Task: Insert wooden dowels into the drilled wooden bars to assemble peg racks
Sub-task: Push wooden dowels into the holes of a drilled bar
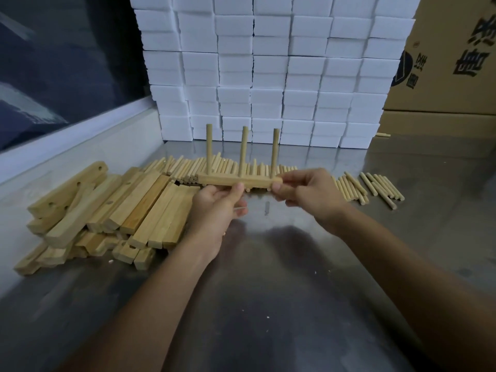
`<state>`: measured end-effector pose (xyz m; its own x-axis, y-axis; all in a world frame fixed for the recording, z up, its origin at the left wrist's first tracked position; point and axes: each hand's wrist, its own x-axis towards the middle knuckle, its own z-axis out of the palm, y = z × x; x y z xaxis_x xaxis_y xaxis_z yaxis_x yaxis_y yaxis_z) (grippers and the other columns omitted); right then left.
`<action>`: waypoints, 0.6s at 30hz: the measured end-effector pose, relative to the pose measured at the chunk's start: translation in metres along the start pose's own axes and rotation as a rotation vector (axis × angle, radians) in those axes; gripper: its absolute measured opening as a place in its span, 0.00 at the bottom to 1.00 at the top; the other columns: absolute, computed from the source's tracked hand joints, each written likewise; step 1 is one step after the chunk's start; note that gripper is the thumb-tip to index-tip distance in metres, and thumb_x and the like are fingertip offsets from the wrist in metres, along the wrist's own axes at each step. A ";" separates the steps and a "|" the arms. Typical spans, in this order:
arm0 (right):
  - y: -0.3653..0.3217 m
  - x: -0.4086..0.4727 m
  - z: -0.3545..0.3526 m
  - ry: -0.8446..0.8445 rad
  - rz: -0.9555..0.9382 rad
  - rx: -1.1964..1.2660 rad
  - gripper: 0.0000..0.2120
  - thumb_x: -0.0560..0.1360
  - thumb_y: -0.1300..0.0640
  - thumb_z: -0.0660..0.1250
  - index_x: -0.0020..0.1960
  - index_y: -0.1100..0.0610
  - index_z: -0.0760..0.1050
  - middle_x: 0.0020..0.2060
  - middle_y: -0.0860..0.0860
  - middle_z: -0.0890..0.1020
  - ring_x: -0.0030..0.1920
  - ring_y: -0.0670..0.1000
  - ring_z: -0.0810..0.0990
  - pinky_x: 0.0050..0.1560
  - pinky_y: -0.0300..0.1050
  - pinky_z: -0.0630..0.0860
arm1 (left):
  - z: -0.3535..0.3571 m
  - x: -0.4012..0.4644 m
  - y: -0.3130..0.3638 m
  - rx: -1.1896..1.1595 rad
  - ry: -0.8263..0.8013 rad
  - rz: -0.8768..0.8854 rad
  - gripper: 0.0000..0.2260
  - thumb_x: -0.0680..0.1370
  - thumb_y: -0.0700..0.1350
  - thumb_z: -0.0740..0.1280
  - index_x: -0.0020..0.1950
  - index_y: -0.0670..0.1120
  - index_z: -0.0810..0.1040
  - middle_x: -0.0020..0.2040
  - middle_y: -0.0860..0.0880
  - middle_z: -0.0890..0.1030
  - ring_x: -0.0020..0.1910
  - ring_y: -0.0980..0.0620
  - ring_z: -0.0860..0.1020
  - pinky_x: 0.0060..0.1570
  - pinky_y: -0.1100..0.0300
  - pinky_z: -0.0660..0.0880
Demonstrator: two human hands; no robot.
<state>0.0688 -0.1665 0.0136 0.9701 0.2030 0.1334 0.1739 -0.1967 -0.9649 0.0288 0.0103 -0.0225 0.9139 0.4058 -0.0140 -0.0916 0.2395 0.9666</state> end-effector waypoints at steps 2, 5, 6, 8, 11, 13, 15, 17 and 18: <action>-0.002 0.019 -0.006 0.055 0.017 0.073 0.11 0.72 0.65 0.75 0.54 0.64 0.82 0.33 0.52 0.85 0.32 0.45 0.83 0.34 0.33 0.78 | 0.002 0.002 -0.003 0.187 0.045 0.074 0.05 0.79 0.46 0.70 0.51 0.45 0.81 0.38 0.49 0.84 0.33 0.53 0.82 0.42 0.53 0.81; -0.002 0.054 -0.011 0.125 0.017 -0.030 0.11 0.72 0.64 0.76 0.54 0.63 0.82 0.36 0.54 0.84 0.32 0.45 0.81 0.33 0.33 0.76 | 0.012 0.007 -0.003 0.457 -0.019 0.232 0.06 0.80 0.44 0.67 0.43 0.49 0.80 0.36 0.50 0.81 0.29 0.57 0.78 0.32 0.62 0.76; -0.001 0.067 -0.012 0.146 0.013 -0.085 0.10 0.72 0.62 0.76 0.53 0.62 0.83 0.36 0.54 0.84 0.33 0.45 0.81 0.33 0.33 0.75 | 0.016 0.010 -0.001 0.556 -0.049 0.286 0.08 0.80 0.43 0.67 0.41 0.50 0.79 0.35 0.52 0.81 0.29 0.59 0.77 0.31 0.66 0.73; 0.002 0.095 -0.009 0.183 0.009 -0.153 0.08 0.73 0.60 0.76 0.51 0.60 0.83 0.35 0.53 0.85 0.33 0.43 0.82 0.33 0.33 0.74 | 0.019 0.015 0.002 0.744 -0.091 0.370 0.09 0.79 0.43 0.66 0.39 0.52 0.78 0.34 0.55 0.80 0.31 0.63 0.77 0.29 0.72 0.68; 0.007 0.133 -0.002 0.218 0.028 -0.194 0.08 0.73 0.58 0.76 0.51 0.58 0.83 0.37 0.52 0.85 0.41 0.45 0.84 0.39 0.36 0.76 | 0.015 0.019 -0.003 0.911 -0.149 0.396 0.07 0.79 0.45 0.66 0.41 0.52 0.78 0.34 0.57 0.79 0.33 0.62 0.76 0.29 0.69 0.67; 0.011 0.155 0.004 0.228 0.042 -0.205 0.09 0.74 0.57 0.75 0.53 0.59 0.83 0.38 0.51 0.85 0.44 0.47 0.84 0.40 0.36 0.76 | 0.011 0.021 -0.008 0.956 -0.177 0.411 0.06 0.79 0.46 0.67 0.41 0.52 0.79 0.32 0.57 0.78 0.34 0.62 0.76 0.28 0.71 0.65; 0.017 0.175 0.010 0.234 0.049 -0.234 0.09 0.74 0.57 0.75 0.53 0.59 0.83 0.37 0.51 0.85 0.41 0.45 0.83 0.36 0.35 0.74 | 0.008 0.025 -0.010 0.901 -0.172 0.412 0.08 0.79 0.46 0.68 0.39 0.52 0.79 0.29 0.55 0.78 0.33 0.64 0.76 0.27 0.72 0.65; 0.022 0.193 0.017 0.231 0.055 -0.280 0.09 0.74 0.57 0.75 0.53 0.59 0.83 0.38 0.51 0.84 0.37 0.44 0.80 0.33 0.34 0.73 | 0.008 0.029 -0.010 0.868 -0.149 0.401 0.11 0.79 0.47 0.67 0.36 0.52 0.76 0.27 0.57 0.77 0.30 0.63 0.75 0.26 0.72 0.66; 0.025 0.202 0.020 0.220 0.063 -0.308 0.09 0.73 0.57 0.75 0.52 0.59 0.83 0.39 0.52 0.84 0.37 0.45 0.80 0.33 0.34 0.73 | 0.009 0.030 -0.010 0.894 -0.148 0.393 0.12 0.79 0.47 0.67 0.36 0.53 0.75 0.27 0.60 0.76 0.29 0.63 0.74 0.26 0.71 0.65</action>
<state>0.2653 -0.1116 0.0121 0.9879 -0.0227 0.1532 0.1228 -0.4881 -0.8641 0.0608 0.0120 -0.0303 0.9284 0.1843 0.3227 -0.1226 -0.6679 0.7341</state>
